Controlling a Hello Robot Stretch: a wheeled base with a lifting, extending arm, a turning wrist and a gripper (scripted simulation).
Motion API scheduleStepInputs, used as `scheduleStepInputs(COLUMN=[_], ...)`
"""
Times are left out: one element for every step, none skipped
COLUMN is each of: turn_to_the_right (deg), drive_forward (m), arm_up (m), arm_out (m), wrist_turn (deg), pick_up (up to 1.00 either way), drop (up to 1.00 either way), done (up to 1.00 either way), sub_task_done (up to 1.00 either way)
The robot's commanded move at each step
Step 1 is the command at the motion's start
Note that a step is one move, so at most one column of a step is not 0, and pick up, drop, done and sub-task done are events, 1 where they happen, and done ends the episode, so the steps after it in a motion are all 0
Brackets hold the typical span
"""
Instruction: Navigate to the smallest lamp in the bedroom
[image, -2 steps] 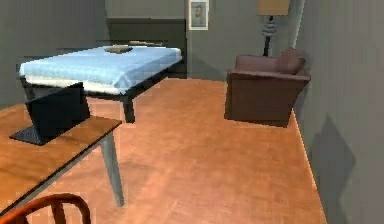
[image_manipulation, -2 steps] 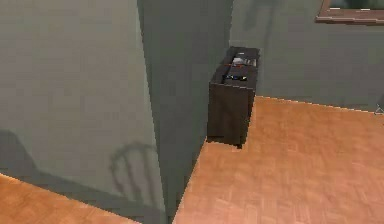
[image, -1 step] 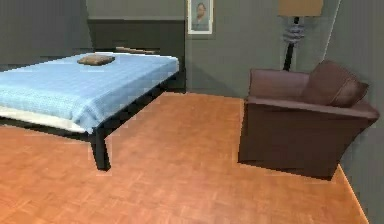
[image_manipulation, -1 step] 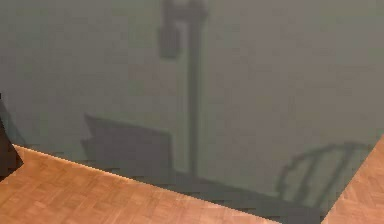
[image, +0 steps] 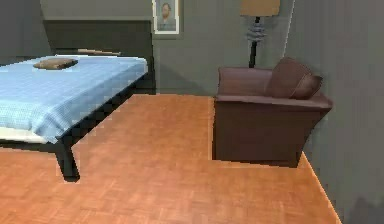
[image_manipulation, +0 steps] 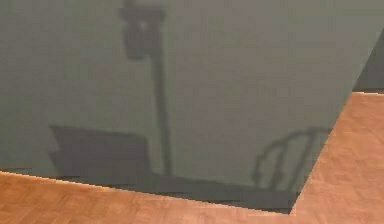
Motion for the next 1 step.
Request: scheduleStepInputs(turn_to_the_right=[0.0], drive_forward=[0.3], arm_up=[0.0], arm_out=[0.0], wrist_turn=[0.0], pick_up=[0.0], drop=[0.0], done=[0.0], sub_task_done=[0.0])
